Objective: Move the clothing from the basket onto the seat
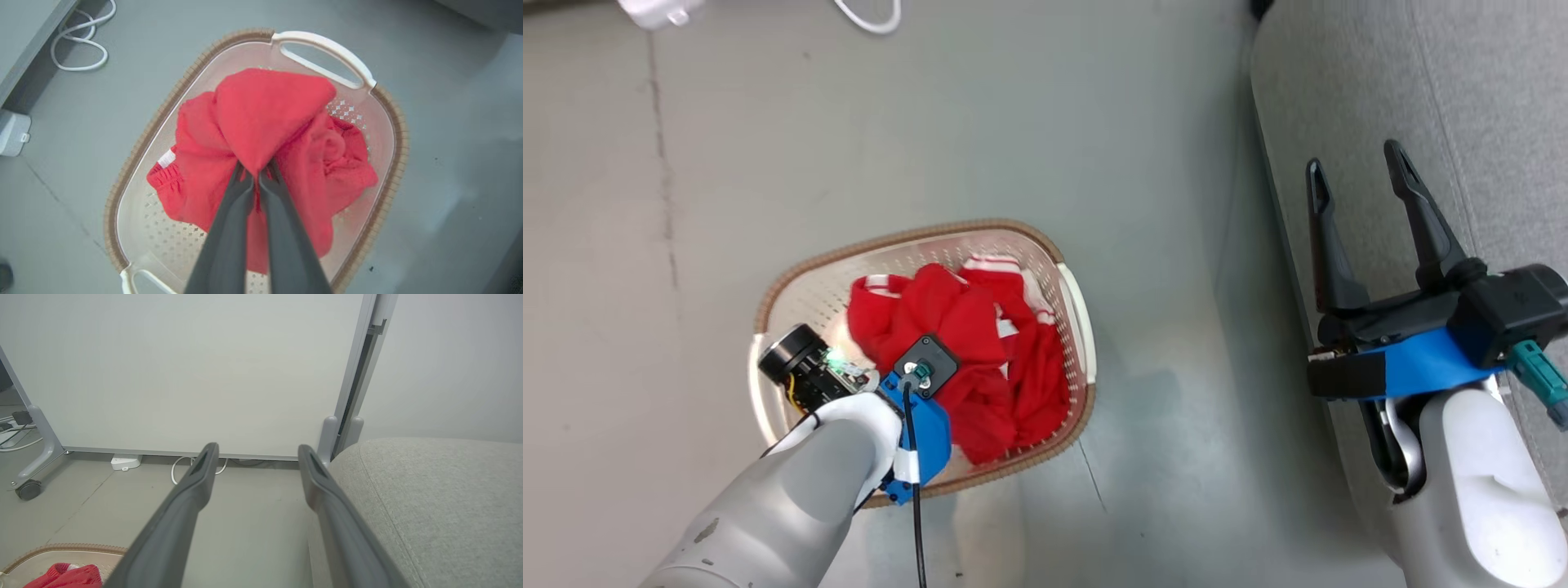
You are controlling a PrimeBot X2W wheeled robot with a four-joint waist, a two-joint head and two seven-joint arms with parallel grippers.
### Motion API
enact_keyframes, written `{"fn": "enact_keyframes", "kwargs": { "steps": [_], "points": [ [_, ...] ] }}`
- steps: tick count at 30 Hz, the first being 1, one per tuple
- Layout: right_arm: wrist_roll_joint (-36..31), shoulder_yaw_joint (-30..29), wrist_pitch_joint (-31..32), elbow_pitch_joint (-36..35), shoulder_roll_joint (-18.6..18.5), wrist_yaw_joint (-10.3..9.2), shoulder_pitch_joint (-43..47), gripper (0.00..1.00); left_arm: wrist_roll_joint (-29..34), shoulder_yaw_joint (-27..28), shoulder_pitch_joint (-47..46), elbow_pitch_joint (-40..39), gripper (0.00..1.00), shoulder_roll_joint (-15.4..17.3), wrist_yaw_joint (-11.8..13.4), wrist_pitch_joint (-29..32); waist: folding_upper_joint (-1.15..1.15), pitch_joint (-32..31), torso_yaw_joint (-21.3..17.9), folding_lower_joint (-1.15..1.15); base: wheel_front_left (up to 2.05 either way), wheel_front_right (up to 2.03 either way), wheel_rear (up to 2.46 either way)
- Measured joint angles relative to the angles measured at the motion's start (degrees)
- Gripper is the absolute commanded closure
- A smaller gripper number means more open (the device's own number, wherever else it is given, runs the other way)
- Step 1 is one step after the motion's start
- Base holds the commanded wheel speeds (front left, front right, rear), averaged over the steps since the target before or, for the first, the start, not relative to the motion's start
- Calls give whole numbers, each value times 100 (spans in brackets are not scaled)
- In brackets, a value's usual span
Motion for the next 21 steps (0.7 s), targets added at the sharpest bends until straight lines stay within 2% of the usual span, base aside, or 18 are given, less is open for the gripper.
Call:
{"fn": "enact_keyframes", "kwargs": {
  "steps": [11, 21],
  "points": [
    [0, -127, 0, 122, -53, 0, 436, 0, -335, 76, -29, -416, 100, -93, 0, -391, 0, -885, 343, 0, 0, 0, 0],
    [11, -189, 0, 254, -101, 0, 879, 0, -318, 781, 1, -1417, 100, -4, 129, -408, 0, -1626, 529, 0, 0, 0, 0]
  ]
}}
